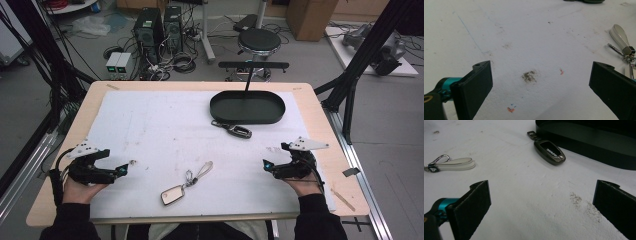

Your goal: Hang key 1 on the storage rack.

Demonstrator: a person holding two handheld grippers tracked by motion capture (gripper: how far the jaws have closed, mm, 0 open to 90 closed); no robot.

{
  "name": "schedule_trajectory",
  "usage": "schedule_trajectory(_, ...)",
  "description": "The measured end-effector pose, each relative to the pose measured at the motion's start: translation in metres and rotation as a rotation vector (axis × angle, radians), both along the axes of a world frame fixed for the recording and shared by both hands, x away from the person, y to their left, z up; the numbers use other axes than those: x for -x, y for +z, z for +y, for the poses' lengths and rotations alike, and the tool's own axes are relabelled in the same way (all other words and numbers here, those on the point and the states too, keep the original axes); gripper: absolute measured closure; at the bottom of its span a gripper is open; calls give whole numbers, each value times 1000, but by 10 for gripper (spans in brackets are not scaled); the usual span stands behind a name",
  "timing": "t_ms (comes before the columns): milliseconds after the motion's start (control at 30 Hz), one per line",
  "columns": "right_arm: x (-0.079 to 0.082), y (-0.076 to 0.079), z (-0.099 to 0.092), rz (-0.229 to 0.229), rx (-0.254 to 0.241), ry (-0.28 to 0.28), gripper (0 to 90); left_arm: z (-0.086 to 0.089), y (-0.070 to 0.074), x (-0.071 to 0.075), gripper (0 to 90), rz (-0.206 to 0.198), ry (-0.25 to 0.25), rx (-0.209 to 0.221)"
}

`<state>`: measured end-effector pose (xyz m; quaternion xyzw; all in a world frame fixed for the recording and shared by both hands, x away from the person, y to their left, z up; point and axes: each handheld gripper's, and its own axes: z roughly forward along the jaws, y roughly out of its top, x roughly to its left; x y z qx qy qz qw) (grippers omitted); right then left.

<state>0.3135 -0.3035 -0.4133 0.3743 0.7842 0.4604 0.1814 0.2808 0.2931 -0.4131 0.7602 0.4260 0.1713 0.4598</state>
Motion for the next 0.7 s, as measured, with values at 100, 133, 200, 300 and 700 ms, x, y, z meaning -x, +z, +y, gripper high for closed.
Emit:
schedule_trajectory(100,-1,-1,-1,-6,-2,-8,8,1,1,1,54,-3,8,2)
schedule_trajectory(133,-1,-1,-1,-10,-1,-10,8,1,1,1,54,-4,11,2)
schedule_trajectory(200,-1,-1,-1,-10,-3,-11,8,0,0,0,54,4,9,4)
schedule_trajectory(300,-1,-2,-2,-15,-1,-15,8,-1,0,0,54,8,6,-3)
schedule_trajectory(700,-2,-4,0,-8,12,-24,8,-2,1,2,54,8,13,-8)
